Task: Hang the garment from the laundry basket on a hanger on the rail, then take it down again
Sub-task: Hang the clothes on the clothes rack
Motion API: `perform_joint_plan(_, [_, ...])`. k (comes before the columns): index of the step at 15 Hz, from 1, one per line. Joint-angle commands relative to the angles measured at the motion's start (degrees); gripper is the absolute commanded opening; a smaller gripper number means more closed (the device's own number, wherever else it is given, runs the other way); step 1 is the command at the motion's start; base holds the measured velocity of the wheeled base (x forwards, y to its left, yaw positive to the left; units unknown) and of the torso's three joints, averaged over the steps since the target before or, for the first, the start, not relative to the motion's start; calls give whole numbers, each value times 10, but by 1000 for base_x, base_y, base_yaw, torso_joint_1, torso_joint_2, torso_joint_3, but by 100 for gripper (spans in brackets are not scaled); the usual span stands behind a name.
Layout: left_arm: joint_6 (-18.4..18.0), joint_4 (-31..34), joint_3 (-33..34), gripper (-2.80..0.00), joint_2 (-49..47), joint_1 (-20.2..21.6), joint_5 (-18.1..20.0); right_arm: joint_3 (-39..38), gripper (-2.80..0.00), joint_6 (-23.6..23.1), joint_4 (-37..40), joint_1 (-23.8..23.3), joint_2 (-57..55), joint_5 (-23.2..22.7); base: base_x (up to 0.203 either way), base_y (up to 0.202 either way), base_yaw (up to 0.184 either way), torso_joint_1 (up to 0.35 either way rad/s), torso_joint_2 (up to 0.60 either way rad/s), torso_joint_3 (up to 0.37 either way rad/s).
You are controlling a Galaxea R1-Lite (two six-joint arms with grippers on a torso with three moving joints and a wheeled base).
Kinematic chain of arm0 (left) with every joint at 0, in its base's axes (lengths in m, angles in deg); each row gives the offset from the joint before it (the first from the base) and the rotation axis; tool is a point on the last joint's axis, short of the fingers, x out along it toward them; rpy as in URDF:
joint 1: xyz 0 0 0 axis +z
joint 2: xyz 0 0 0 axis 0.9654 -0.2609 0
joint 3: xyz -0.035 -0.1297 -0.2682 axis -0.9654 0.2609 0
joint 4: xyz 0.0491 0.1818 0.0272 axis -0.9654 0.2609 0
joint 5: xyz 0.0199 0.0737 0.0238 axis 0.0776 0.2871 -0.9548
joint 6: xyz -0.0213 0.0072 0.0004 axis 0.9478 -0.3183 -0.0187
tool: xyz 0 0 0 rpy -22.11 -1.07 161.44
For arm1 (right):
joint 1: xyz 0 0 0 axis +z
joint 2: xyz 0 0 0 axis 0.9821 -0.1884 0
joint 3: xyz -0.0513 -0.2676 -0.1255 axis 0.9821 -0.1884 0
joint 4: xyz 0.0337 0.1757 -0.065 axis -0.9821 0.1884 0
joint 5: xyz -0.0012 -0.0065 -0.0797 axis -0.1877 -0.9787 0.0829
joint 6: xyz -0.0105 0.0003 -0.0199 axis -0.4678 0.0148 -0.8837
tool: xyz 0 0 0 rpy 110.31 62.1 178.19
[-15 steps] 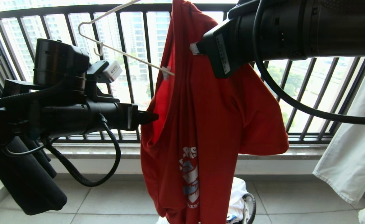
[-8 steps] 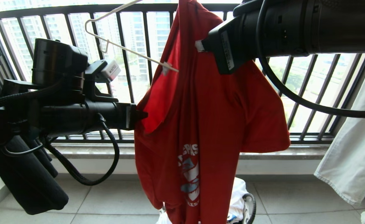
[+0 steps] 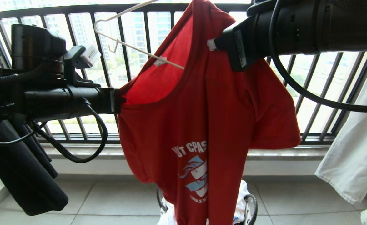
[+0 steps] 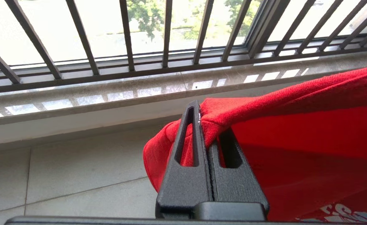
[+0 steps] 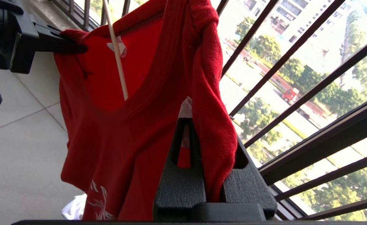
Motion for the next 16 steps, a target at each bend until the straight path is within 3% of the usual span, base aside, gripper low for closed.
perform_joint_plan(1, [14,0,-20,-280,-4,26,1,-35,-280,0,0,0,21,0,0,0,0,0,0,0])
perform_joint_plan(10, [23,4,-51,-280,-31,87,15,-92,-280,32,-22,-4,44,-19,0,0,0,0,0,0])
perform_joint_plan(16, [23,1,-70,-280,-54,103,15,-177,-280,31,-81,-46,57,-74,0,0,0,0,0,0])
